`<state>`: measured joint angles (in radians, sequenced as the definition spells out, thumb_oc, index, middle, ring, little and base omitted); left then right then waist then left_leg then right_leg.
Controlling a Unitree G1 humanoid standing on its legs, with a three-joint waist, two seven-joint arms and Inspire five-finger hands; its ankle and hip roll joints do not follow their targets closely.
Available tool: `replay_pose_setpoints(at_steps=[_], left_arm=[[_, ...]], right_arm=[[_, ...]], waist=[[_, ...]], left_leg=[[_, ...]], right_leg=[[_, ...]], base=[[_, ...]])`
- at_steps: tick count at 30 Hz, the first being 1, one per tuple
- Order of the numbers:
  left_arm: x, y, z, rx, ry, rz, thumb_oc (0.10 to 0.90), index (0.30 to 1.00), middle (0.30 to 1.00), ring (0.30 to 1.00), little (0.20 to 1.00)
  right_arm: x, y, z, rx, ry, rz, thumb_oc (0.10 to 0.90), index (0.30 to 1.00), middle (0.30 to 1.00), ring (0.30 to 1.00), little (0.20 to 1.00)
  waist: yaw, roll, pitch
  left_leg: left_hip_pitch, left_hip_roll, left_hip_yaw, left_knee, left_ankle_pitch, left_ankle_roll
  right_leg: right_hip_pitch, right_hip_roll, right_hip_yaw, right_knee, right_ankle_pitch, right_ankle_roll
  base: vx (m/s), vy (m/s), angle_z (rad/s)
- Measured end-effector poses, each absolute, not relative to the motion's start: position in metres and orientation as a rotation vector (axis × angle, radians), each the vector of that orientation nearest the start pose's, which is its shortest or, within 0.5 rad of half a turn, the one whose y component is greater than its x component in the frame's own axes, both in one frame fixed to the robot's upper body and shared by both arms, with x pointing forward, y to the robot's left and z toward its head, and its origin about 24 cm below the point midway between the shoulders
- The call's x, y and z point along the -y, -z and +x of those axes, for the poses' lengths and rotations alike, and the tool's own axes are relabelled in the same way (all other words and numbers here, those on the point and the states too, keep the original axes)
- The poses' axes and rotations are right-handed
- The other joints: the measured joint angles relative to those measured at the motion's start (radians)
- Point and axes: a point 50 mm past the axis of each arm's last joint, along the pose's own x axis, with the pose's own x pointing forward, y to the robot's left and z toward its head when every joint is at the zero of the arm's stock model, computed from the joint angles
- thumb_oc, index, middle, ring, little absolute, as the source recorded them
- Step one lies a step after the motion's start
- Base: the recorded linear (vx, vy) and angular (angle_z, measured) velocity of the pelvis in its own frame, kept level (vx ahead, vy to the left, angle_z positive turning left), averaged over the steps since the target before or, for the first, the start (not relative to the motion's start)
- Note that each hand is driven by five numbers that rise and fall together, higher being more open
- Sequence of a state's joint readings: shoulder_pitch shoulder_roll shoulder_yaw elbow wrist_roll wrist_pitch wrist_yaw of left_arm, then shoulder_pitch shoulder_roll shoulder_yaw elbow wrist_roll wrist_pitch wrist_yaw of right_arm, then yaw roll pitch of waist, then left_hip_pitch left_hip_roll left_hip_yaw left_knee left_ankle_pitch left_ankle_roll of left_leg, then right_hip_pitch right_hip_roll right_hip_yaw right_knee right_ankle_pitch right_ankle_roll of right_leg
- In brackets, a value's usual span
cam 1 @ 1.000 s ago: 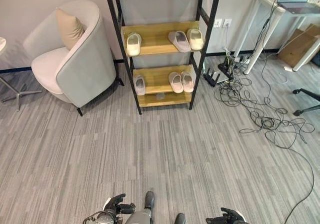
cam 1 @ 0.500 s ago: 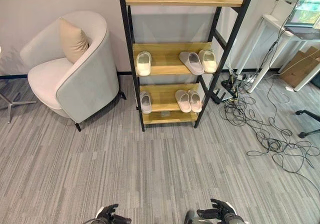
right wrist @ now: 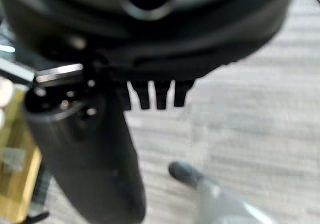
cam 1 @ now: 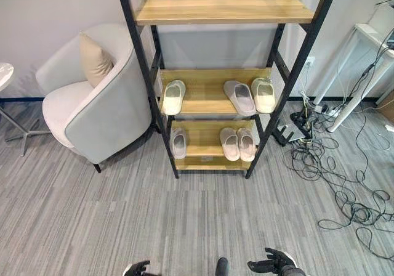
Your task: Arrange the slippers neatly on the shoe rack.
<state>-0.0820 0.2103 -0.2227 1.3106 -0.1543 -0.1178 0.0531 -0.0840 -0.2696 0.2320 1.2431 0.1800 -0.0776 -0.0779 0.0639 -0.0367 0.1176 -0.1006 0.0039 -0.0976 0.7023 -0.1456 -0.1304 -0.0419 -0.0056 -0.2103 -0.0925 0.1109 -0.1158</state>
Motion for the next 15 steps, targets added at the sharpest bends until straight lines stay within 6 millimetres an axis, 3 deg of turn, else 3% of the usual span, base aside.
replay_pose_setpoints(at_steps=[2,3,6,7,9,10,11,12,13,15], left_arm=[[-0.220,0.154,0.129,-1.064,-0.075,0.234,0.800,0.900,0.900,0.900,0.900],[-0.222,0.150,0.138,-1.039,-0.072,0.243,0.800,0.900,0.900,0.900,0.900],[-0.222,0.146,0.149,-1.006,-0.058,0.257,0.800,0.900,0.900,0.900,0.900],[-0.220,0.147,0.148,-1.008,-0.056,0.250,0.800,0.900,0.900,0.900,0.900],[-0.216,0.148,0.146,-1.014,-0.052,0.236,0.800,0.900,0.900,0.900,0.900],[-0.212,0.148,0.147,-1.010,-0.056,0.216,0.800,0.900,0.900,0.900,0.900],[-0.210,0.150,0.144,-1.009,-0.059,0.201,0.800,0.900,0.900,0.900,0.900],[-0.211,0.154,0.130,-1.045,-0.067,0.189,0.800,0.900,0.900,0.900,0.900],[-0.213,0.156,0.124,-1.064,-0.069,0.193,0.800,0.900,0.900,0.900,0.900],[-0.221,0.156,0.122,-1.080,-0.077,0.210,0.800,0.900,0.900,0.900,0.900]], right_arm=[[0.236,0.150,0.127,-1.082,0.124,-0.266,0.800,0.900,0.900,0.900,0.900],[0.234,0.150,0.128,-1.078,0.125,-0.259,0.800,0.900,0.900,0.900,0.900],[0.235,0.151,0.125,-1.090,0.126,-0.263,0.800,0.900,0.900,0.900,0.900],[0.236,0.152,0.121,-1.099,0.130,-0.262,0.800,0.900,0.900,0.900,0.900],[0.237,0.152,0.121,-1.100,0.139,-0.265,0.800,0.900,0.900,0.900,0.900],[0.238,0.152,0.121,-1.099,0.141,-0.266,0.800,0.900,0.900,0.900,0.900],[0.238,0.152,0.120,-1.102,0.141,-0.265,0.800,0.900,0.900,0.900,0.900],[0.235,0.154,0.115,-1.112,0.136,-0.259,0.800,0.900,0.900,0.900,0.900],[0.233,0.156,0.110,-1.127,0.132,-0.251,0.800,0.900,0.900,0.900,0.900],[0.228,0.157,0.110,-1.119,0.120,-0.239,0.800,0.900,0.900,0.900,0.900]], waist=[[0.002,-0.021,0.016],[0.000,-0.041,0.033],[-0.005,-0.045,0.059],[-0.001,-0.037,0.061],[0.008,-0.017,0.067],[0.014,-0.001,0.070],[0.022,0.018,0.069],[0.026,0.036,0.033],[0.031,0.025,0.015],[0.018,0.008,0.005]], left_leg=[[-0.080,0.030,0.015,-0.037,0.003,0.004],[-0.118,0.063,0.063,-0.069,0.004,0.020],[-0.137,0.054,0.116,-0.381,0.025,0.024],[-0.133,0.024,0.118,-0.541,0.101,0.039],[-0.132,-0.018,0.104,-0.719,0.190,0.012],[-0.133,-0.020,0.106,-0.751,0.217,0.014],[-0.137,-0.012,0.118,-0.729,0.238,0.038],[-0.097,-0.018,0.114,-0.704,0.299,0.106],[-0.078,-0.037,0.116,-0.710,0.328,0.145],[-0.051,-0.066,0.120,-0.733,0.310,0.174]], right_leg=[[0.025,0.000,-0.017,-0.002,-0.023,-0.015],[0.039,0.000,-0.030,-0.001,-0.038,-0.020],[0.088,-0.002,-0.055,-0.008,-0.084,0.013],[0.112,-0.003,-0.068,-0.008,-0.092,0.027],[0.142,-0.003,-0.059,-0.008,-0.136,0.049],[0.156,0.003,-0.059,-0.008,-0.134,0.052],[0.182,0.011,-0.054,-0.008,-0.142,0.077],[0.231,0.009,-0.013,-0.005,-0.188,0.114],[0.238,-0.005,0.011,0.011,-0.206,0.143],[0.227,-0.037,0.023,0.053,-0.225,0.172]], base=[[0.17,-0.074,0.15],[0.23,0.005,0.23],[0.26,0.041,0.26],[0.31,0.084,0.24],[0.22,0.076,0.02],[0.29,0.157,-0.22],[0.27,0.161,-0.55],[0.29,0.192,-0.67],[0.18,0.138,-0.56],[0.13,0.152,-0.14]])
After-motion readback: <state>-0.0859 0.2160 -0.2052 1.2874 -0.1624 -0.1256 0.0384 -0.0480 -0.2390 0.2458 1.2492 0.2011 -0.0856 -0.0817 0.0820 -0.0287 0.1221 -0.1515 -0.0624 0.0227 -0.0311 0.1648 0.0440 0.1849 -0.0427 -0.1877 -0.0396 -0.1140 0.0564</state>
